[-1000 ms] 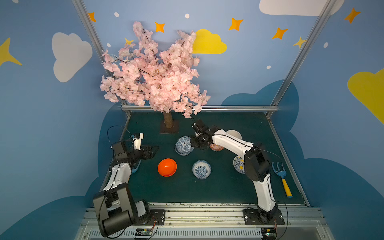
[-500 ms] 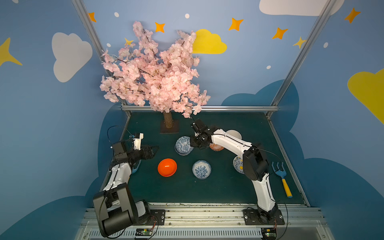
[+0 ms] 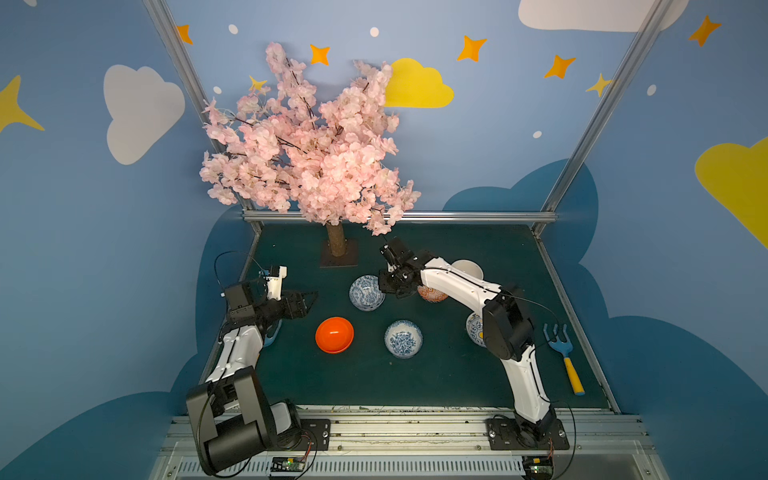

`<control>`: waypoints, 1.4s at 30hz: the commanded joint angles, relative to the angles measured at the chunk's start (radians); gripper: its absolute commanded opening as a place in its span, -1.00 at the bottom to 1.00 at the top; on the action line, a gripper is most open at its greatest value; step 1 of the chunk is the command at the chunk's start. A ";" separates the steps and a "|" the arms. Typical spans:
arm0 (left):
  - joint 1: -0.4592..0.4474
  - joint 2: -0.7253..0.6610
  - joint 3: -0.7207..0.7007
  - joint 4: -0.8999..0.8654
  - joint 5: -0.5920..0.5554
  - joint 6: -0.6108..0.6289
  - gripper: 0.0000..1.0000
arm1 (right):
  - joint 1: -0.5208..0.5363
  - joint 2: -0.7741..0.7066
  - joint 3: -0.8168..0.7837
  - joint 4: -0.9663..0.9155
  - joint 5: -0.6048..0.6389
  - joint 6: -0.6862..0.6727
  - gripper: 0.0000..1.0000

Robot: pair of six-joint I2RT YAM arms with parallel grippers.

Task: Stack the bowls
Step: Place the bowl on the bowl.

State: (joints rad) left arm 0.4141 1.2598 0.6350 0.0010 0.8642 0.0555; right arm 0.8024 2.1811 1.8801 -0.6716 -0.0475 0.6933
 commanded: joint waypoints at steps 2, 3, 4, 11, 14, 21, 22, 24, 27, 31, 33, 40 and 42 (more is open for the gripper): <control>0.004 -0.028 -0.016 0.006 0.014 0.006 1.00 | 0.007 0.006 0.025 -0.021 0.010 -0.010 -0.39; 0.003 -0.029 -0.018 0.009 0.014 0.006 1.00 | 0.007 0.004 0.025 -0.025 0.013 -0.011 -0.39; 0.004 -0.032 -0.020 0.010 0.014 0.007 1.00 | 0.006 0.003 0.028 -0.030 0.017 -0.013 -0.39; 0.004 -0.024 -0.018 0.013 0.016 0.005 1.00 | 0.004 -0.027 0.019 -0.046 0.062 -0.031 -0.68; 0.004 -0.025 -0.018 0.013 0.016 0.005 1.00 | 0.004 -0.013 0.026 -0.048 0.053 -0.033 -0.79; 0.004 -0.029 -0.021 0.016 0.014 0.006 1.00 | 0.004 0.017 0.050 -0.061 0.045 -0.031 -0.99; 0.005 -0.028 -0.020 0.016 0.014 0.005 1.00 | 0.004 0.018 0.049 -0.062 0.046 -0.031 -1.00; 0.004 -0.028 -0.021 0.016 0.016 0.004 1.00 | 0.004 0.017 0.050 -0.063 0.047 -0.031 -1.00; 0.004 -0.029 -0.021 0.015 0.016 0.005 1.00 | 0.004 0.023 0.051 -0.066 0.051 -0.032 -1.00; 0.004 -0.030 -0.021 0.016 0.016 0.005 1.00 | 0.002 0.042 0.065 -0.076 0.048 -0.033 -1.00; 0.004 -0.030 -0.021 0.016 0.016 0.005 1.00 | 0.003 0.048 0.069 -0.077 0.043 -0.033 -1.00; 0.003 -0.031 -0.021 0.016 0.016 0.005 1.00 | 0.004 0.050 0.074 -0.077 0.040 -0.032 -1.00; 0.004 -0.030 -0.021 0.017 0.015 0.005 1.00 | 0.004 0.046 0.072 -0.077 0.041 -0.031 -1.00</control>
State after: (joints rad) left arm 0.4141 1.2427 0.6250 0.0086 0.8639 0.0555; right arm 0.8024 2.2189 1.9316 -0.7162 -0.0124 0.6716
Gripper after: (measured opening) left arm 0.998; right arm 0.046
